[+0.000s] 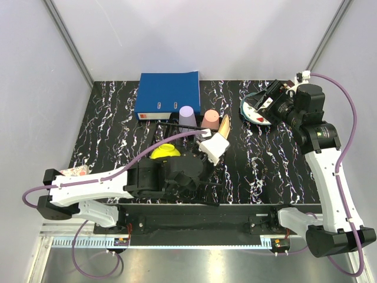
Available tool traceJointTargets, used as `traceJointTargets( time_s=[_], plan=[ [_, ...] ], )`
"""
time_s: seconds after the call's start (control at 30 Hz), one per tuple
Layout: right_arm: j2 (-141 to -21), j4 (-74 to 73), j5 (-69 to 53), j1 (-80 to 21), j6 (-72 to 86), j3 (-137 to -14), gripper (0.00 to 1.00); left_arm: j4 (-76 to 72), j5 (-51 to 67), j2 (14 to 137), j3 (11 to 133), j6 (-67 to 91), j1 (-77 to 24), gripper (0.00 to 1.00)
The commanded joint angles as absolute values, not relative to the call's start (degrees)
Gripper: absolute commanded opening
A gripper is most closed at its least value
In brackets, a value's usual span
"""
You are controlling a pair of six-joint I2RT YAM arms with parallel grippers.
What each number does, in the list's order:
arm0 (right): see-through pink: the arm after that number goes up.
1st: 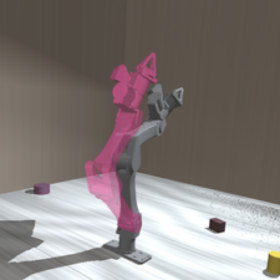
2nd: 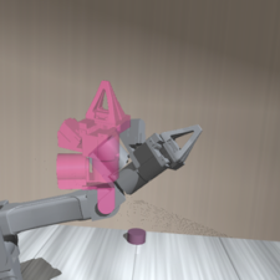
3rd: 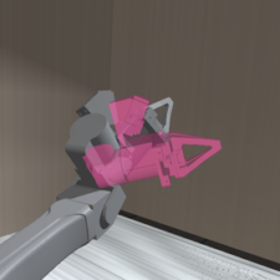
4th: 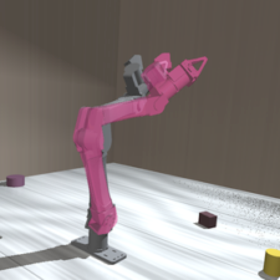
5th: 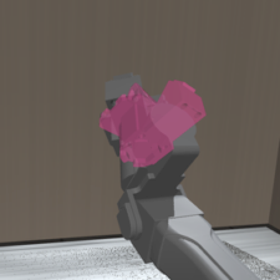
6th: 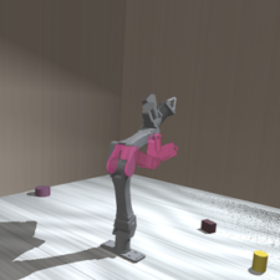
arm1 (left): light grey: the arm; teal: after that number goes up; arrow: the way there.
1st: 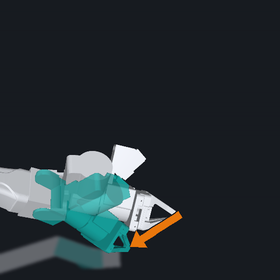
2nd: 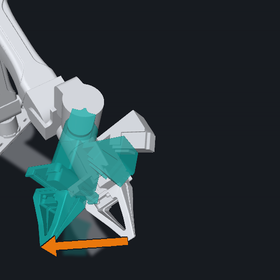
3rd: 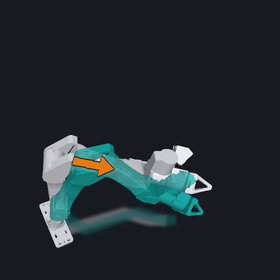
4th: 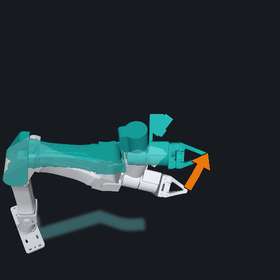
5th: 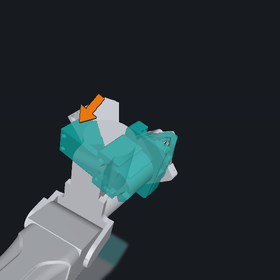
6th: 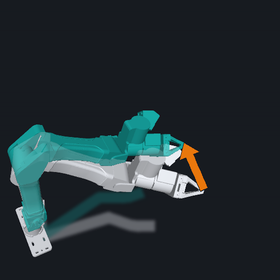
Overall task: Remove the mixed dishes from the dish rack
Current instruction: Pick up the plate from the dish rack.
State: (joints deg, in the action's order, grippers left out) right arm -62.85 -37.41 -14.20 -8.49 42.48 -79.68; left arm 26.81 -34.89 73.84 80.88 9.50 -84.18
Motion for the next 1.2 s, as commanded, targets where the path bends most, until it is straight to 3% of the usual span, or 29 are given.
traceJointTargets(
  time_s=[0.0,0.5,0.73,0.87,1.07,1.17],
  plan=[
    [-62.5,-36.2,-14.3,-9.0,42.3,-80.9,0.86,23.6,-31.8,72.1,87.5,1.9,-83.6,0.0],
    [-63.1,-36.3,-14.7,-9.0,43.0,-82.3,0.86,23.4,-31.6,72.5,99.1,-4.7,-83.7,0.0],
    [-65.6,-47.6,-11.0,-8.9,46.3,-93.0,0.89,19.5,-47.0,74.4,97.8,-24.3,-85.8,0.0],
    [-68.0,-54.6,-10.5,-8.4,47.1,-100.0,0.91,-0.5,-52.9,73.6,88.6,-47.2,-85.8,0.0],
    [-69.9,-57.1,-19.5,-7.8,50.4,-104.8,0.91,-29.0,-52.8,74.6,75.8,-75.4,-85.8,0.0],
    [-69.7,-57.2,-21.3,-7.9,51.5,-105.6,0.91,-31.5,-51.6,75.5,73.4,-79.1,-85.0,0.0]
  ],
)
